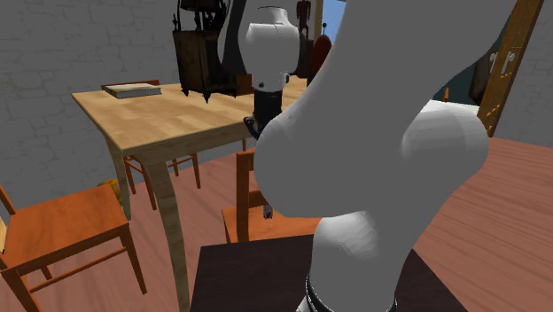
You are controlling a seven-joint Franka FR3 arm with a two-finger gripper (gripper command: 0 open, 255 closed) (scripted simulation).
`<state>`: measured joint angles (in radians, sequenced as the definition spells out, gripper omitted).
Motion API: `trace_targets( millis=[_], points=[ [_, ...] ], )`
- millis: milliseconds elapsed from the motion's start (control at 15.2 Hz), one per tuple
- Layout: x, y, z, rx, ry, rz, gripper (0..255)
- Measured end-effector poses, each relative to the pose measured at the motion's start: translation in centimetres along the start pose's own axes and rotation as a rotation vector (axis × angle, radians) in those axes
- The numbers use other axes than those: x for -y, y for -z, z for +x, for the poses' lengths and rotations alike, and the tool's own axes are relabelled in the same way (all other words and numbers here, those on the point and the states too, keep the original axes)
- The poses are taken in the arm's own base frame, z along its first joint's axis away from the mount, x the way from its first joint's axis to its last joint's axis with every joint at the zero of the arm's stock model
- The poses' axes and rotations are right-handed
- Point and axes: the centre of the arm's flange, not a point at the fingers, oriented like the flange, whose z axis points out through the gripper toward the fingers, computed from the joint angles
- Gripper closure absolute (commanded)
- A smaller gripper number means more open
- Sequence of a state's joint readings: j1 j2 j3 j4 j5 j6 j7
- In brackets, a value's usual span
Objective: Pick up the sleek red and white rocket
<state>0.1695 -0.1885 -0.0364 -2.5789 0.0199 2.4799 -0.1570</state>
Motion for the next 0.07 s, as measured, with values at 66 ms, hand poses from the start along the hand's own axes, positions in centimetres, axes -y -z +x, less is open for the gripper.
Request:
trace_targets(
  millis=[66],
  points=[
    [-0.02,0.22,0.06,0.000,0.000,0.000,255]
  ],
)
